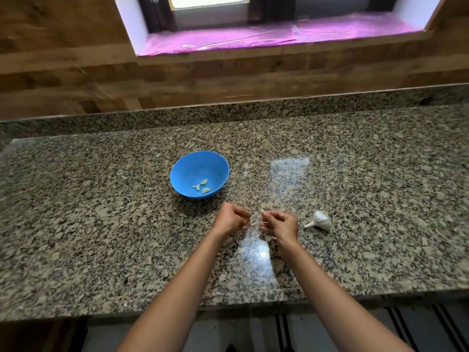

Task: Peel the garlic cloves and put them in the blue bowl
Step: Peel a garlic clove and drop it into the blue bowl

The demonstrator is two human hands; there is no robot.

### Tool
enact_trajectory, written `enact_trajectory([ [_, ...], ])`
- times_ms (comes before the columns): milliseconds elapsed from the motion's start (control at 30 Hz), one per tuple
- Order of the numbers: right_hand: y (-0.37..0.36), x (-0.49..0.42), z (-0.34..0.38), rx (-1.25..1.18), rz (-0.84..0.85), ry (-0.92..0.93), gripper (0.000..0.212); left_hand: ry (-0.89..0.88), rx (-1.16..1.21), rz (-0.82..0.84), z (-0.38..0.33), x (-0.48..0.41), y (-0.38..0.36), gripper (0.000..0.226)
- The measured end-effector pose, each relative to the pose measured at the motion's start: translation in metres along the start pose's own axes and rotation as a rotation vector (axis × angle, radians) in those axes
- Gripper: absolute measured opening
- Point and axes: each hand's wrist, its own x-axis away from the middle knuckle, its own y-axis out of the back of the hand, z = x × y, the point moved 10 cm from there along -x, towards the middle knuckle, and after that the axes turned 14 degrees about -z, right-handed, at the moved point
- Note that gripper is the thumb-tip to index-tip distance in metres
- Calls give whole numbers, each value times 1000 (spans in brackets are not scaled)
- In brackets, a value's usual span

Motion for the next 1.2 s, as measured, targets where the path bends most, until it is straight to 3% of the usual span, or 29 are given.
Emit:
enact_trajectory([
  [167, 12, -1, 2, -47, -22, -13, 7, -103, -70, -162, 2, -4, 10, 23],
  [333, 44, -13, 16, -54, -85, 37, 10, -313, -163, -107, -6, 18, -20, 19],
  [500, 61, -10, 8, -48, -88, 36, 12, -454, -380, -345, -13, 19, -11, 25],
  [667, 55, -4, 1, -52, -65, 20, 8, -559, -593, -261, -17, 16, -21, 15],
  [733, 50, -2, 0, -35, -53, 28, 6, -474, -471, -271, -14, 9, -13, 10],
  [800, 46, -1, 0, 17, -48, 53, 7, -209, -61, -266, 2, 3, -1, 7],
  [867, 34, 2, 6, 119, -28, 139, 12, 112, 439, -122, 16, 9, -11, 7],
  [933, 17, 11, 20, 209, -5, 287, 9, 281, 709, -7, 15, 21, -24, 6],
  [1067, -13, 29, 49, 364, -23, 580, 9, 410, 935, -41, 19, 22, -13, 4],
  [1200, -37, 32, 59, 384, 23, 620, 26, 344, 946, -119, 11, 13, 19, 7],
])
